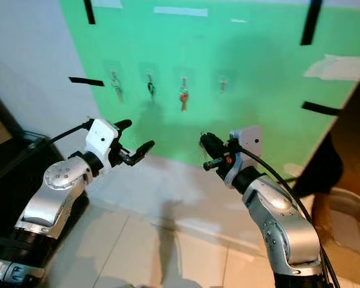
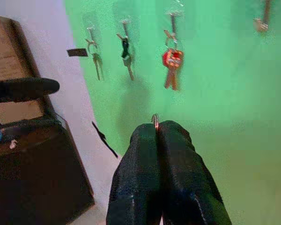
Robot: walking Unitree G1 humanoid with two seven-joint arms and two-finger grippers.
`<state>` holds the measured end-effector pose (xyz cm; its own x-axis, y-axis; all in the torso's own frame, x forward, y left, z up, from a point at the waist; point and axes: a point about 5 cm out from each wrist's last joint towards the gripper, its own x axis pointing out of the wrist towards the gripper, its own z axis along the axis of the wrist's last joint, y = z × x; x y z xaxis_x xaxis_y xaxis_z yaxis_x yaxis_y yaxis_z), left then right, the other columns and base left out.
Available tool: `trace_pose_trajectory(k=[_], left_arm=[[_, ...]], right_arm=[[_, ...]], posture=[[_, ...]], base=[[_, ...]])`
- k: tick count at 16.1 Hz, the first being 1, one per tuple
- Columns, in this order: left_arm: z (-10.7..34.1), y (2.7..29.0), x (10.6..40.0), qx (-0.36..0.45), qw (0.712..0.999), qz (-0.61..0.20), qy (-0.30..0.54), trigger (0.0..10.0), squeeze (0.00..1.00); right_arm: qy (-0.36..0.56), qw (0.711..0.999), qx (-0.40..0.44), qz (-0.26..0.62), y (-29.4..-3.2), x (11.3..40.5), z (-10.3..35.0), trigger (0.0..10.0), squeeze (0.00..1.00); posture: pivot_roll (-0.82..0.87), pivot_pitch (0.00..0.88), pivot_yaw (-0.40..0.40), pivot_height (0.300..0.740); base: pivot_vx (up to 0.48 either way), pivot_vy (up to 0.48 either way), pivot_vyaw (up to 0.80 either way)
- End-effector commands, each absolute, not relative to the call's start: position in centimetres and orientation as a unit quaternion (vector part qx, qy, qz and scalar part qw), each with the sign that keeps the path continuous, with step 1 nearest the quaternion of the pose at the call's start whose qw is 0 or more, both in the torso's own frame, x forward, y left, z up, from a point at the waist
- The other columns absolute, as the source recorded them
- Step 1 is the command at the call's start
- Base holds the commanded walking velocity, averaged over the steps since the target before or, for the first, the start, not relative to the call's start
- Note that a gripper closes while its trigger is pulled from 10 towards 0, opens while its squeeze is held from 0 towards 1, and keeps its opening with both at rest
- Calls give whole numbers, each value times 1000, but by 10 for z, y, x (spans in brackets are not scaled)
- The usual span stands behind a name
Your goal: Hang keys on a hook
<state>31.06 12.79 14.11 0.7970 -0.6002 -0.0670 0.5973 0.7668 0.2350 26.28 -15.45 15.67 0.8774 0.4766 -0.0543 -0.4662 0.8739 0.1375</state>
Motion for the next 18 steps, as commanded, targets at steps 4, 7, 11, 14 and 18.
trace_pose_trajectory(k=[4, 7, 11, 14, 18], left_arm=[[140, 130, 310, 123, 942, -312, -5, 10000, 0], [139, 132, 308, 121, 942, -313, -2, 10000, 0], [141, 132, 310, 124, 938, -324, -1, 10000, 0], [142, 131, 311, 126, 935, -333, -1, 10000, 0], [147, 131, 309, 134, 925, -356, -5, 10000, 0]], right_arm=[[36, 965, 64, 251, -152, 267, 162, 10000, 0], [37, 964, 63, 256, -151, 268, 163, 10000, 0], [19, 961, 67, 268, -149, 272, 170, 784, 0], [-6, 958, 77, 276, -145, 274, 180, 4353, 0], [-21, 958, 100, 269, -142, 285, 187, 10000, 0]], posture=[[-169, 0, 65, 740], [-169, 0, 69, 740], [-188, 0, 87, 740], [-187, 0, 100, 740], [-160, 0, 100, 740]], base=[[0, 0, 0], [0, 0, 0], [0, 0, 0], [0, 0, 0], [0, 0, 0]])
